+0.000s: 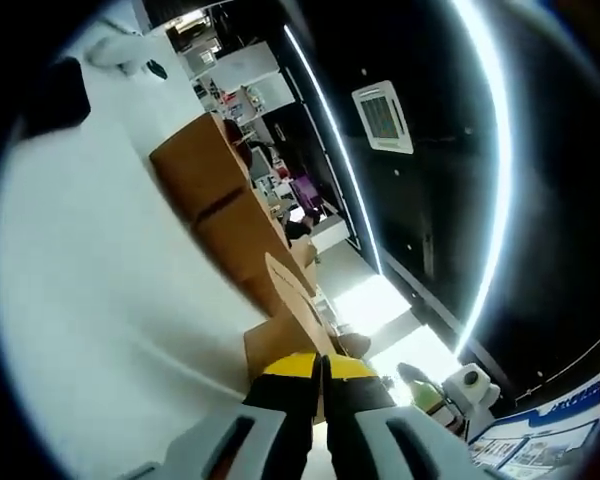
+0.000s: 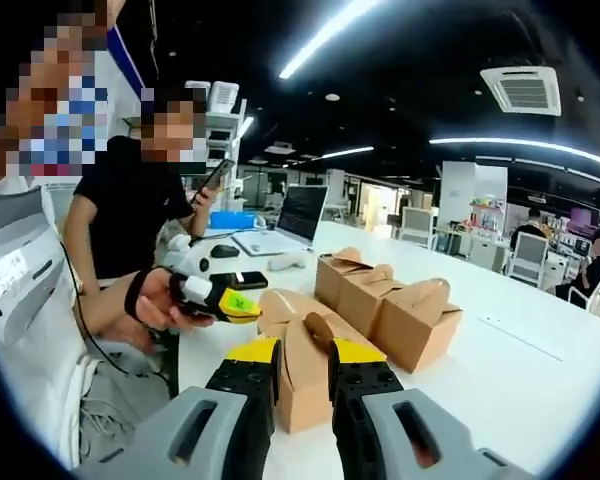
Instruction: Pick up one paper box from the group, open the paper box, and remove the item inside
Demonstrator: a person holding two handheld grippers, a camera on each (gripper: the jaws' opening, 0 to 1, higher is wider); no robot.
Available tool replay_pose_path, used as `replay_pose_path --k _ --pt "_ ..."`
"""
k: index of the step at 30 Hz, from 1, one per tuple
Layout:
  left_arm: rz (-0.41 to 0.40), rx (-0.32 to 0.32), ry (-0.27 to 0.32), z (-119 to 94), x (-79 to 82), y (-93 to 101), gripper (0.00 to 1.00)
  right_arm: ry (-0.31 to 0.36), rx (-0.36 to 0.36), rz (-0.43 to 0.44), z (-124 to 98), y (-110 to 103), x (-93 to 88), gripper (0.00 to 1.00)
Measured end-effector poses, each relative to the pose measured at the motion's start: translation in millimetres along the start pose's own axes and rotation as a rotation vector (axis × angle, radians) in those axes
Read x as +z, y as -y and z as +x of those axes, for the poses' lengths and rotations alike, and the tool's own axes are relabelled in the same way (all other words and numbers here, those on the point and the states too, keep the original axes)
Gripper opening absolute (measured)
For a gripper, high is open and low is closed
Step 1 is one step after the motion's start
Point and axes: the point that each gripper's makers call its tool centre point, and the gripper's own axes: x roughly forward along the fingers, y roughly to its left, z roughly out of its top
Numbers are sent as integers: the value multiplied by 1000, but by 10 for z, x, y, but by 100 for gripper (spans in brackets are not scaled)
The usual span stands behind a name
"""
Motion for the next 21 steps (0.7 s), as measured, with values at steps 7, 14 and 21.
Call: replay_pose_path --k 7,14,21 --pt "0 -4 0 -6 11 -4 4 -19 3 -14 43 -23 13 20" --pt "-2 -4 -1 -9 19 -18 4 -33 6 -25 96 -40 31 20" --pt "-2 -3 1 -14 25 -27 4 -41 6 -41 158 -54 63 20"
